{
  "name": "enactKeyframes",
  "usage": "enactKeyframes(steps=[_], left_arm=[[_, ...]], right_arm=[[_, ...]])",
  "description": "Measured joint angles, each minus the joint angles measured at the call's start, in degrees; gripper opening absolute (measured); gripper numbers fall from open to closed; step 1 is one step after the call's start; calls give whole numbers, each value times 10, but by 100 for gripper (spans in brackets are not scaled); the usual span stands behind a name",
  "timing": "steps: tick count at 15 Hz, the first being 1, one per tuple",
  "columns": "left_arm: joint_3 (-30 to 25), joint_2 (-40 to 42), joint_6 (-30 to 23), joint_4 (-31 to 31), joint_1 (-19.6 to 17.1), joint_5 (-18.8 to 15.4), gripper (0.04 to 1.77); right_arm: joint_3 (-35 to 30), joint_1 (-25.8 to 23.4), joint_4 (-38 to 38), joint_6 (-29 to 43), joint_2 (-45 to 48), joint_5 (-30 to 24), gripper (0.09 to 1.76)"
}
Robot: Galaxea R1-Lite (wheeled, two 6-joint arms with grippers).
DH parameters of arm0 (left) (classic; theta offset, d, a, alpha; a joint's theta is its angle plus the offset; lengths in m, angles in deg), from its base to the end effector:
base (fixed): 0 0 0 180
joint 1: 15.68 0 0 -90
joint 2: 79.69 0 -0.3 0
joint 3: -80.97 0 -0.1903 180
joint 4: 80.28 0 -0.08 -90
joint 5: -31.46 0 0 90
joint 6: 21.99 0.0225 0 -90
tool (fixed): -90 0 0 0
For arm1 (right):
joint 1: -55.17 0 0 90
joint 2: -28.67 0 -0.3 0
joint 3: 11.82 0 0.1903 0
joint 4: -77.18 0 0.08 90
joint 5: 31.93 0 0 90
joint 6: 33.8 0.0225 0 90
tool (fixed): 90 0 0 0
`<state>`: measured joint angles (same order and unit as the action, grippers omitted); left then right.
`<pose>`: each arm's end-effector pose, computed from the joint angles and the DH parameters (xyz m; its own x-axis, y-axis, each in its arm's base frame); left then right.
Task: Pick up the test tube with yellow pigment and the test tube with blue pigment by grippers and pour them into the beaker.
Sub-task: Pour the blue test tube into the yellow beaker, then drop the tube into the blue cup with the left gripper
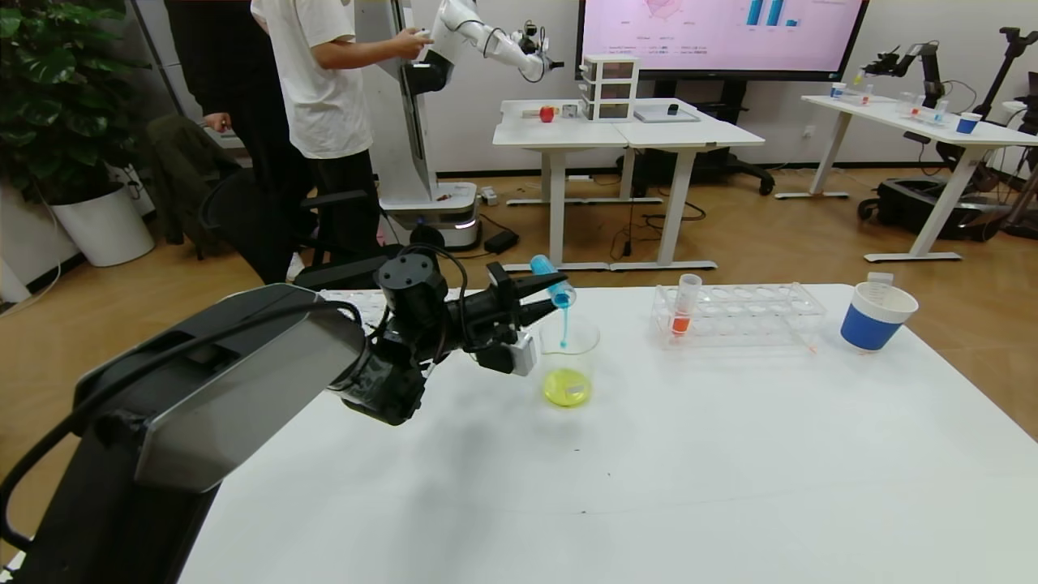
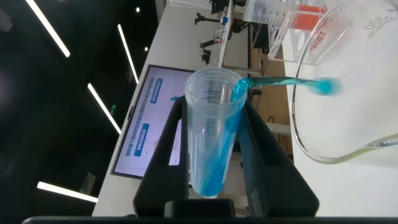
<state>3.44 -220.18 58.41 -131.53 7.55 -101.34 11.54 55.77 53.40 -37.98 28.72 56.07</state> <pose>0.4308 -0.2015 0.0957 0.3884 -0.9061 0.1679 -0.0577 0.1579 0.9858 -0.0229 0.0005 0.0747 0.9989 0.0454 -0.0065 -0.0457 0.9963 -0.0727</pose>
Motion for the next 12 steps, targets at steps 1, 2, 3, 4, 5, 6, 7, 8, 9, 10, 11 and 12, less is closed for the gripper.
enactKeyframes(steps=[1,2,3,4,5,6,7,8,9,10,11,12], left_arm=[[0,0,7,0,-1,1,51],[0,-1,14,0,-1,1,51],[0,-1,20,0,-2,2,51],[1,-1,26,0,-2,8,51],[1,-1,35,0,-3,12,51],[1,-1,47,0,-3,13,51],[0,-1,59,0,-3,13,51],[0,-1,66,1,-3,14,51],[0,-1,70,0,-3,14,51],[0,-1,80,0,-2,14,51],[0,-1,96,1,-2,14,51],[0,-1,111,3,-2,13,51]], right_arm=[[0,0,0,0,0,0,174],[0,0,0,0,0,0,174],[0,0,0,0,0,0,174],[0,0,0,0,0,0,174],[0,0,0,0,0,0,174],[0,0,0,0,0,0,174],[0,0,0,0,0,0,174],[0,0,0,0,0,0,174],[0,0,0,0,0,0,174],[0,0,0,0,0,0,174],[0,0,0,0,0,0,174],[0,0,0,0,0,0,174]])
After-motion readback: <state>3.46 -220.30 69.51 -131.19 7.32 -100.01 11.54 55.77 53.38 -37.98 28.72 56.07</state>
